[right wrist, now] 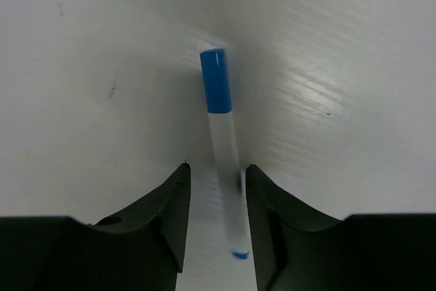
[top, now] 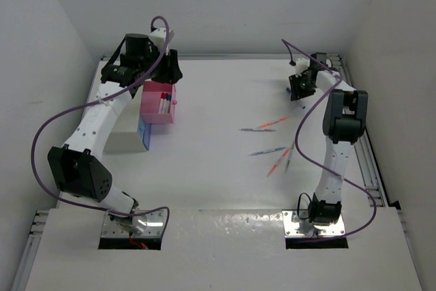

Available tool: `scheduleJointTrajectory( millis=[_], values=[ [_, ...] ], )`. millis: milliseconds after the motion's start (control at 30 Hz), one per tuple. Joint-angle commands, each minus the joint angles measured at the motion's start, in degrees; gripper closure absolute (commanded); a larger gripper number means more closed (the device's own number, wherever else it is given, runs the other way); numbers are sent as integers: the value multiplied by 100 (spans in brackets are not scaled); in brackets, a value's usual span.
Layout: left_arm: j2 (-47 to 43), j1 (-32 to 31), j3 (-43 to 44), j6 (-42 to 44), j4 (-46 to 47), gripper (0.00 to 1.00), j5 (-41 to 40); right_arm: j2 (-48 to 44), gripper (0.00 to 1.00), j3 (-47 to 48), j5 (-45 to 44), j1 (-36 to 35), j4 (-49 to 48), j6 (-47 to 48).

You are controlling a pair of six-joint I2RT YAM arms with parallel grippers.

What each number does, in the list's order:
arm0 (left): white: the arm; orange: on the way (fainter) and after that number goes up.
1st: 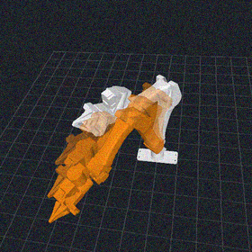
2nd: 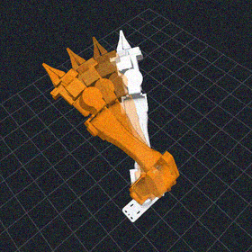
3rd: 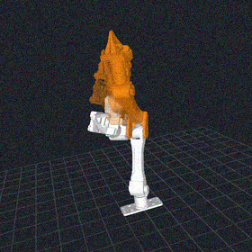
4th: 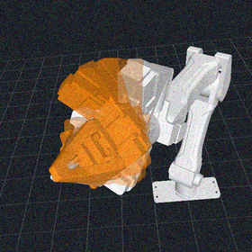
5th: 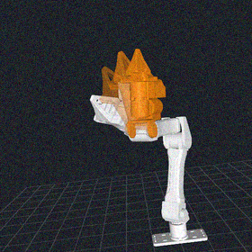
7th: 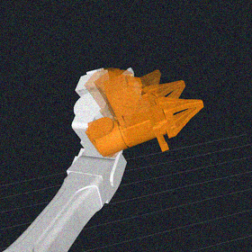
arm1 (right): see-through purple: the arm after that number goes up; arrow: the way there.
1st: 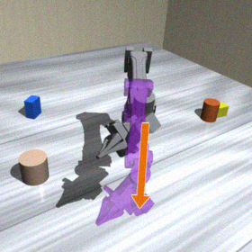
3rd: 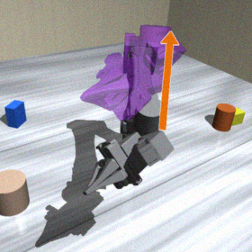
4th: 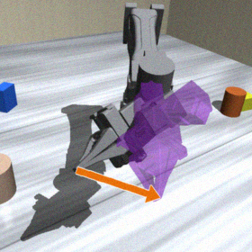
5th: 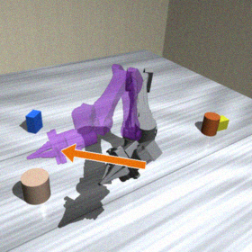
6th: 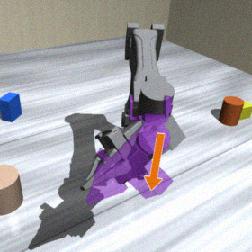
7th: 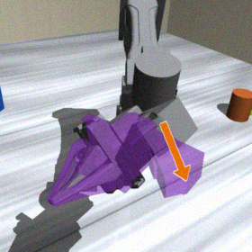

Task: Sort the stationery into containers
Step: Place the pen in the storage box, then pick up the pen from the center of the board.

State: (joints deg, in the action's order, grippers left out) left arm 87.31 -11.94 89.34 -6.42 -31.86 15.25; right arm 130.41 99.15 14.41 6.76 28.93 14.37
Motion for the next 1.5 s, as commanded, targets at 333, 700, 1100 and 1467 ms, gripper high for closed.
scheduleJointTrajectory(
  millis=[333, 700, 1100, 1467],
  values=[
    [-196, 61, -31, 35, -5, 44, -39, 556, 99, 517, -439, -88, 702, 742],
    [-898, 868, -935, -1139, 1520, 44, 1584, -1023, 100, 517, 893, -236, 737, -39],
    [-1585, 923, -2437, -2784, 3465, 44, 2438, -3038, 100, -818, 3225, -2020, -1088, -3413],
    [-1734, 395, -3388, -3990, 4907, 44, 2580, -3171, 100, -766, 3516, -3427, -1530, -4083]
  ],
)
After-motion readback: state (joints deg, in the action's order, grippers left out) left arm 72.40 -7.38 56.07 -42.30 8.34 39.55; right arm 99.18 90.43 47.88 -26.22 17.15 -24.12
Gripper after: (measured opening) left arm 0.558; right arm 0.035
